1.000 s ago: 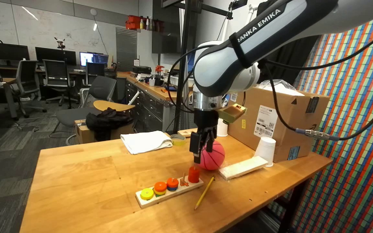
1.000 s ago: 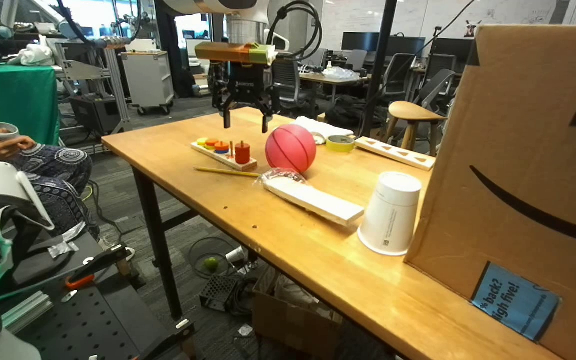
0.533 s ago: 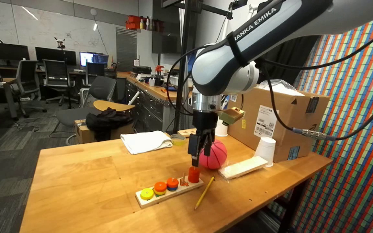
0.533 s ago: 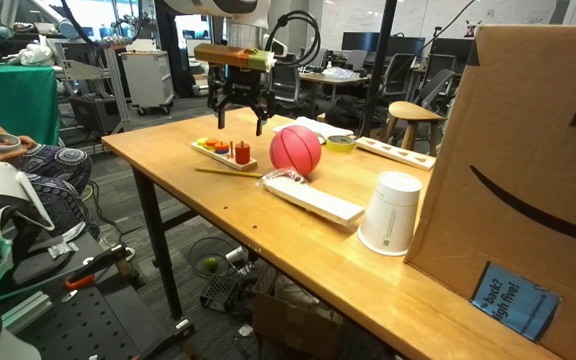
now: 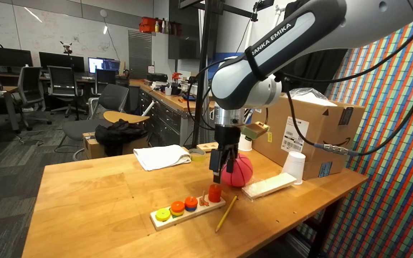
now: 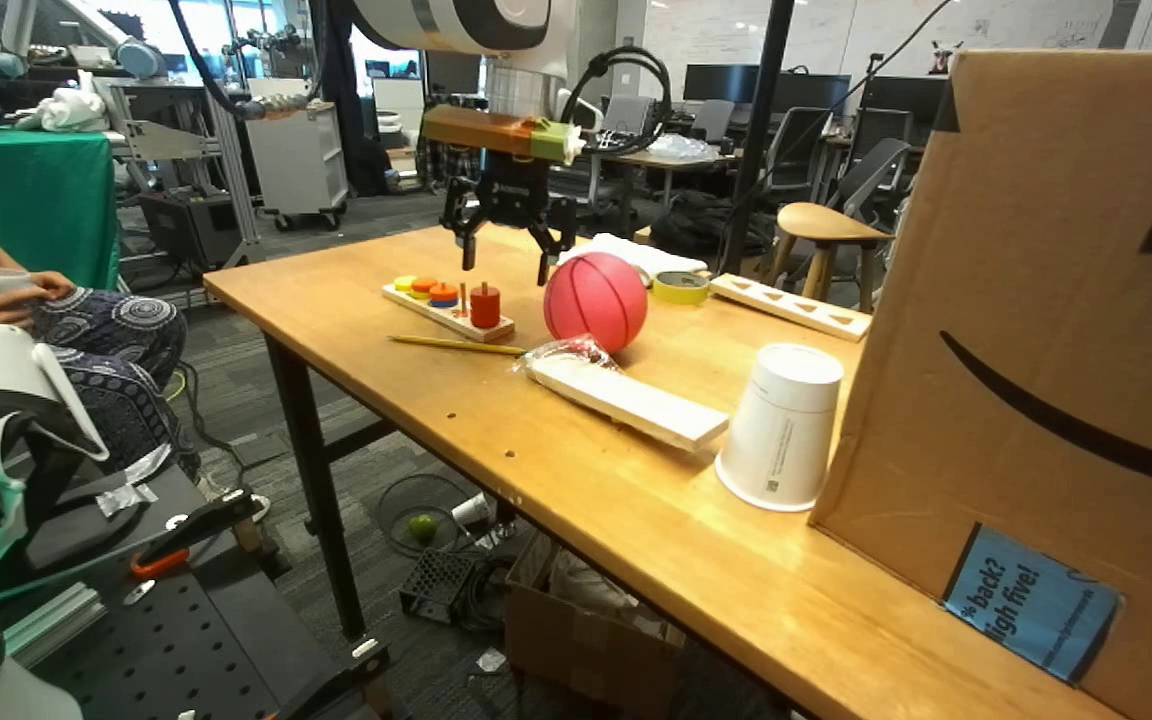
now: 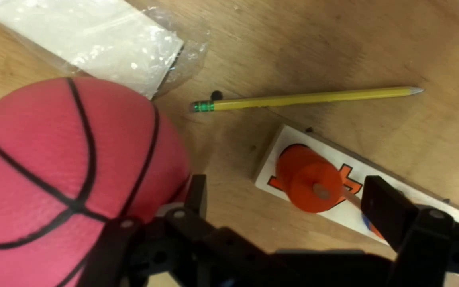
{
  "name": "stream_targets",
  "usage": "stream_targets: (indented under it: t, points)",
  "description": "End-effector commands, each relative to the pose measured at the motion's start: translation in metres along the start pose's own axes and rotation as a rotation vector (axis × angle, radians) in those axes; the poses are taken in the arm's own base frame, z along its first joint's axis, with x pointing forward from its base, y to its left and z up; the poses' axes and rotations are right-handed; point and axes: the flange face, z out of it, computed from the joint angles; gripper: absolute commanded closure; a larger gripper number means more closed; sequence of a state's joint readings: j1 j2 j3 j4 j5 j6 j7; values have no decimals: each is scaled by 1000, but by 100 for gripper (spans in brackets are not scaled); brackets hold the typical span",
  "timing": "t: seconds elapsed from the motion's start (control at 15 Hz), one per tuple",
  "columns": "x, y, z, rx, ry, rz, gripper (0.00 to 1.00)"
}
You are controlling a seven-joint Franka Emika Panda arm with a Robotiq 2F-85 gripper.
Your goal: Push the ball towards the box
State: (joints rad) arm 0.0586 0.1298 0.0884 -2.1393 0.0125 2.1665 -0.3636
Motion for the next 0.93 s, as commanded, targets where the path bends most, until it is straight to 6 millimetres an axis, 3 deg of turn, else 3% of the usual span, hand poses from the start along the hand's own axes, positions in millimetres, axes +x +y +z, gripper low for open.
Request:
stream_targets:
  t: [0.0,0.27,0.4,0.6,0.87]
  points:
    - [-1,61,-36,-127,42,40,0]
    - [-45,139,-113,-349,83,123,0]
    - [-67,157,-142,-435,133,161,0]
    - [-78,147,-155,-508,181,167,0]
    - [-71,90,-138,-480,197,93,0]
